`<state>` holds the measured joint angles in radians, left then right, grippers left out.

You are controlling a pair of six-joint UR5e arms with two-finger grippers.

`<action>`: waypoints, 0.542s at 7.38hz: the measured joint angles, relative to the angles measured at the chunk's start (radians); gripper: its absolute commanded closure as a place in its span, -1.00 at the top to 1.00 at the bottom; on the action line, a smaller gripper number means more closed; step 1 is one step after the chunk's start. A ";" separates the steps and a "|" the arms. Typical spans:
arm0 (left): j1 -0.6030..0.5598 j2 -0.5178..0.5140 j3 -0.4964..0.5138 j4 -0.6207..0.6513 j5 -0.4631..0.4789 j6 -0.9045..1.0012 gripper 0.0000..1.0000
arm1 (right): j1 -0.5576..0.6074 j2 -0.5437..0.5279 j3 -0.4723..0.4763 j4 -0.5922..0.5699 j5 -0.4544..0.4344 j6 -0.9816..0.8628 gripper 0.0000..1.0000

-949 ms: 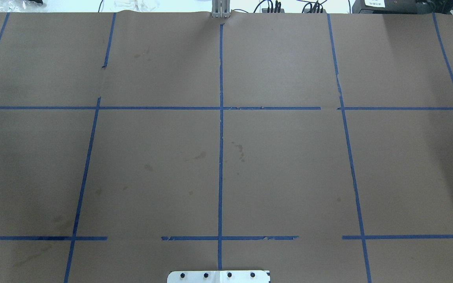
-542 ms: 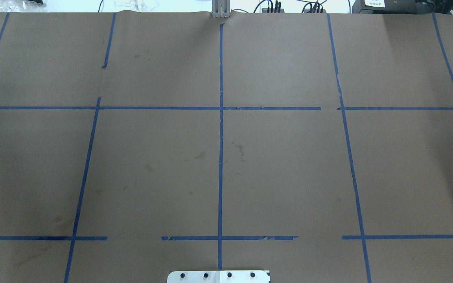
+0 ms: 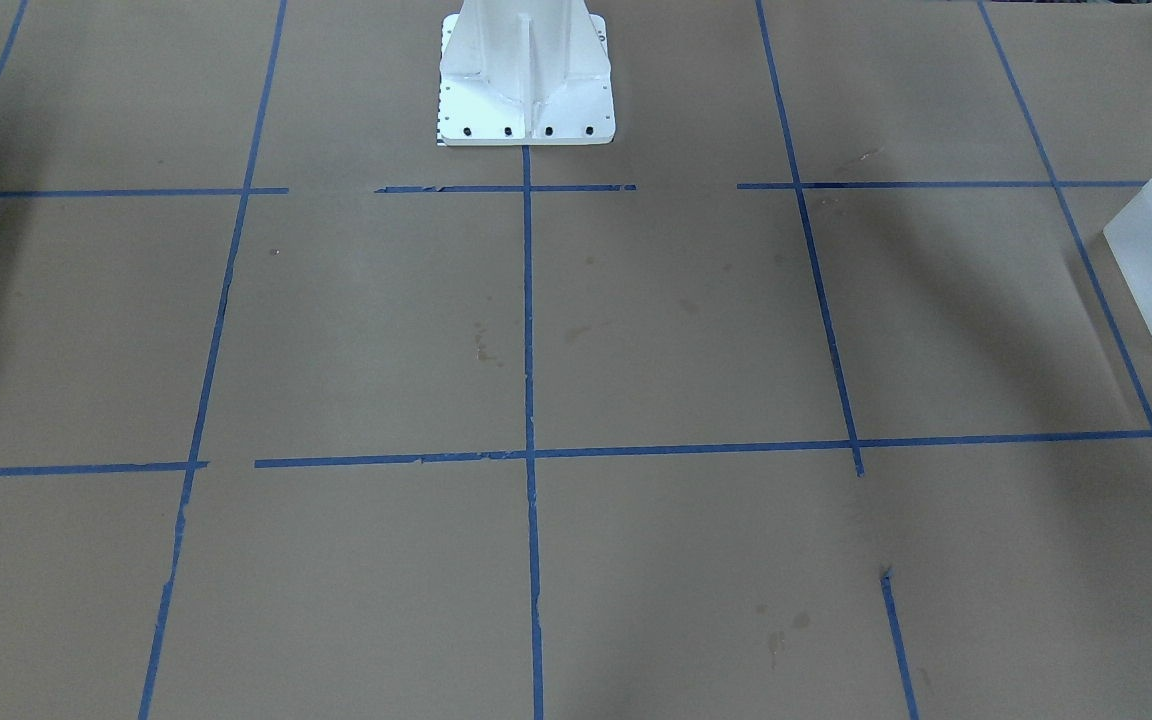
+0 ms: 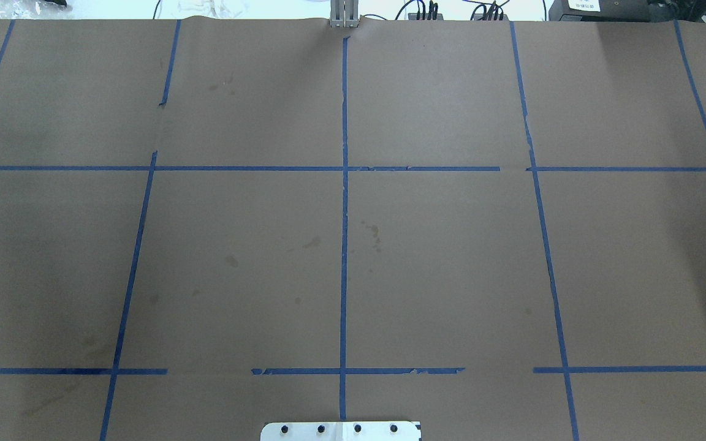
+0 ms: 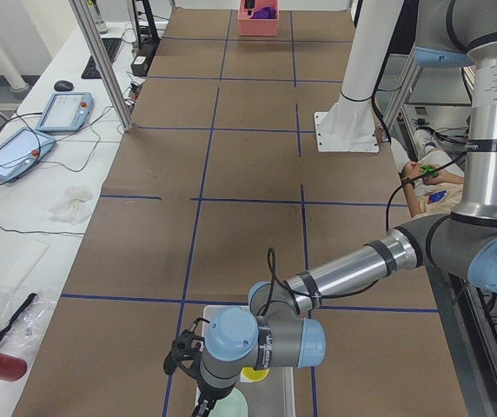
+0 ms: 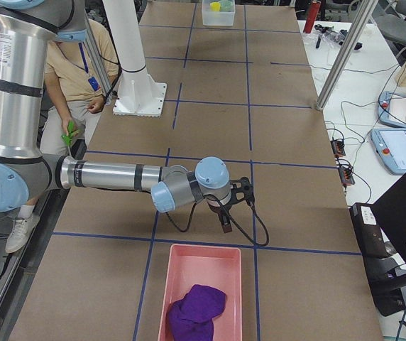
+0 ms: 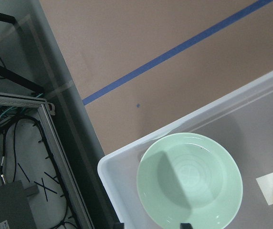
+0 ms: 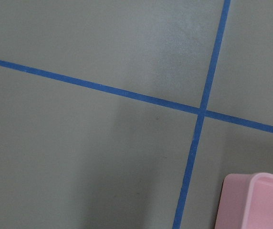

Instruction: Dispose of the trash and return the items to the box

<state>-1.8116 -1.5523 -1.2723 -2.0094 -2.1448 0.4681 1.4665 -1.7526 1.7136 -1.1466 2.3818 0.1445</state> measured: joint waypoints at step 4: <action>0.174 0.010 -0.327 0.121 -0.159 -0.404 0.69 | -0.003 -0.001 0.052 -0.010 -0.009 0.152 1.00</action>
<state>-1.6373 -1.5424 -1.5991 -1.8883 -2.3040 0.0644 1.4634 -1.7534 1.7658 -1.1571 2.3730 0.2970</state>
